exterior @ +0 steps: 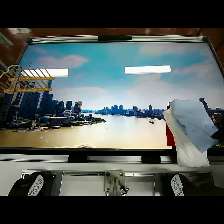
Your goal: Fold the shirts.
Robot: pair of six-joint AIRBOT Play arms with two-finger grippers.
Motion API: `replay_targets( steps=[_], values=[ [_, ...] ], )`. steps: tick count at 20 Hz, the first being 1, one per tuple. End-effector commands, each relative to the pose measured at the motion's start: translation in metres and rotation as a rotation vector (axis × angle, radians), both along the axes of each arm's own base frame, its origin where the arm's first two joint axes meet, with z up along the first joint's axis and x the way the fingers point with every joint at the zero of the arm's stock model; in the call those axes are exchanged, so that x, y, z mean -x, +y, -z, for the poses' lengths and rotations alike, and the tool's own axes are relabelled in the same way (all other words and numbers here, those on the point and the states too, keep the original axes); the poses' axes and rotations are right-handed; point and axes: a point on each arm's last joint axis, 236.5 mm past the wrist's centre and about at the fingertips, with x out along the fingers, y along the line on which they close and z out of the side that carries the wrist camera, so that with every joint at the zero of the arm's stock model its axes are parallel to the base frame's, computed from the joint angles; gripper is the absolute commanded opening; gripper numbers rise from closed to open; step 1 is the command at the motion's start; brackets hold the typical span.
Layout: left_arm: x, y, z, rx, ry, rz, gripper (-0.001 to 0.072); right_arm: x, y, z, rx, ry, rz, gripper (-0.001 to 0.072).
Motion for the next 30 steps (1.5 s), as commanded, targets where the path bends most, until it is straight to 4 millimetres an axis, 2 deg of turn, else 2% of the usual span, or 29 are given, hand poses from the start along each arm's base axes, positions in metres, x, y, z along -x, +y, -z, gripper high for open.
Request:
replay_targets(
  steps=[1, 2, 3, 4, 5, 7, 8, 9, 10, 11, 12, 13, 15, 17, 18, 19, 20, 21, 22, 23, 25, 27, 30],
  values=[
    [0.001, -0.001, 0.004, -0.001, 0.016, 0.007, 0.0039, 0.058, 0.02, 0.038, -0.064, 0.216, 0.026, 0.0066],
    [0.001, -0.002, 0.005, -0.001, 0.02, 0.008, 0.0039, 0.064, 0.022, 0.045, -0.071, 0.244, 0.027, 0.0071],
    [0.001, -0.001, 0.005, -0.002, 0.021, 0.008, 0.0039, 0.069, 0.022, 0.052, -0.075, 0.272, 0.014, 0.0196],
    [0.001, -0.001, 0.005, -0.002, 0.021, 0.008, 0.0039, 0.073, 0.02, 0.054, -0.07, 0.286, -0.036, 0.0459],
    [0.0, -0.001, 0.006, -0.001, 0.025, 0.008, 0.0039, 0.076, 0.014, 0.052, -0.043, 0.293, -0.1, 0.0598],
    [-0.003, -0.002, 0.01, -0.019, 0.036, 0.022, 0.0039, 0.078, -0.009, 0.037, 0.058, 0.3, -0.082, 0.0597],
    [-0.005, -0.004, 0.015, -0.04, 0.046, 0.044, 0.0039, 0.068, -0.018, 0.023, 0.105, 0.254, -0.099, 0.0598],
    [-0.01, -0.007, 0.021, -0.043, 0.065, 0.061, 0.0038, 0.049, -0.029, 0.004, 0.157, 0.178, -0.128, 0.0597],
    [-0.017, -0.013, 0.029, -0.044, 0.086, 0.085, 0.0038, 0.023, -0.04, -0.019, 0.21, 0.074, -0.132, 0.0596],
    [-0.026, -0.021, 0.041, -0.049, 0.118, 0.12, 0.0038, -0.014, -0.045, -0.046, 0.245, -0.063, -0.147, 0.0588],
    [-0.037, -0.032, 0.056, -0.054, 0.158, 0.165, 0.0037, -0.057, -0.037, -0.072, 0.242, -0.211, -0.193, 0.0573],
    [-0.047, -0.044, 0.073, -0.065, 0.202, 0.209, 0.0037, -0.097, -0.019, -0.091, 0.214, -0.335, -0.241, 0.0573],
    [-0.067, -0.075, 0.114, -0.127, 0.308, 0.301, 0.0037, -0.17, 0.035, -0.112, 0.159, -0.49, -0.356, 0.0573],
    [-0.077, -0.108, 0.156, -0.238, 0.434, 0.383, 0.0037, -0.225, 0.11, -0.103, 0.142, -0.545, -0.483, 0.0573],
    [-0.082, -0.118, 0.179, -0.321, 0.509, 0.391, 0.0037, -0.24, 0.145, -0.089, 0.158, -0.531, -0.549, 0.0573],
    [-0.084, -0.122, 0.2, -0.41, 0.585, 0.388, 0.0038, -0.248, 0.178, -0.064, 0.187, -0.475, -0.624, 0.0574],
    [-0.083, -0.125, 0.221, -0.497, 0.669, 0.391, 0.0042, -0.246, 0.205, -0.035, 0.191, -0.396, -0.693, 0.0575],
    [-0.081, -0.13, 0.24, -0.548, 0.737, 0.412, 0.0245, -0.24, 0.223, -0.009, 0.175, -0.316, -0.744, 0.0577],
    [-0.077, -0.135, 0.257, -0.56, 0.799, 0.427, 0.072, -0.231, 0.233, 0.014, 0.149, -0.23, -0.772, 0.0583],
    [-0.073, -0.135, 0.272, -0.562, 0.853, 0.427, 0.0696, -0.224, 0.234, 0.029, 0.138, -0.16, -0.781, 0.0583],
    [-0.071, -0.132, 0.285, -0.567, 0.896, 0.427, 0.0696, -0.213, 0.223, 0.043, 0.161, -0.068, -0.786, 0.0583],
    [-0.072, -0.131, 0.285, -0.565, 0.897, 0.425, 0.0696, -0.213, 0.205, 0.042, 0.234, -0.036, -0.79, 0.0583],
    [-0.07, -0.138, 0.286, -0.532, 0.9, 0.427, 0.0696, -0.217, 0.196, 0.041, 0.28, -0.035, -0.785, 0.0583]
  ],
)
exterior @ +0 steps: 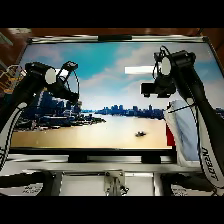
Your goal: Fold the shirts.
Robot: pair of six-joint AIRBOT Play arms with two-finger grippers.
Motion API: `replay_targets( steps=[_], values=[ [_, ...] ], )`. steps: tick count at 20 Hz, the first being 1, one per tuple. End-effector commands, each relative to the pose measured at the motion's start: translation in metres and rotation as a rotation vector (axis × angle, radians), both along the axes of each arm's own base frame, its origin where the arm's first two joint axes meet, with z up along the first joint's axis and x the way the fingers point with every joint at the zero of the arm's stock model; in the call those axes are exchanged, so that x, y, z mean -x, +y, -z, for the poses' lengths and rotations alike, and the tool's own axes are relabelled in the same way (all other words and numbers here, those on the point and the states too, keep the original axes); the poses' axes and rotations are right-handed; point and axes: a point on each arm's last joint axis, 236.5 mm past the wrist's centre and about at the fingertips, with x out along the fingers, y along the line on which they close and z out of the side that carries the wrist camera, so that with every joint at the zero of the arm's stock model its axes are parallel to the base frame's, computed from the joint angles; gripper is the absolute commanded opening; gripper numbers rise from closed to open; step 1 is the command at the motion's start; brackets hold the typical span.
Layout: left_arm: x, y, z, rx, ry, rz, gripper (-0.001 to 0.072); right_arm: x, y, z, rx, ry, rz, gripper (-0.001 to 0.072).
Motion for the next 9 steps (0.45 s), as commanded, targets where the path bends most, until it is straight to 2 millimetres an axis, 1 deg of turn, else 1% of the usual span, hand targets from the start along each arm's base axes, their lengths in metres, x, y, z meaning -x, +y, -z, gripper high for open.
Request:
replay_targets(
  steps=[1, 9],
  values=[
    [0.0033, -0.003, 0.0067, -0.003, 0.028, -0.009, 0.0696, 0.0018, -0.0082, 0.0047, 0.066, 0.017, -0.003, 0.0583],
    [0.0055, -0.0064, 0.0068, 0.001, 0.034, -0.004, 0.0696, 0.0018, -0.0081, 0.0047, 0.066, 0.018, -0.004, 0.0582]
  ],
)
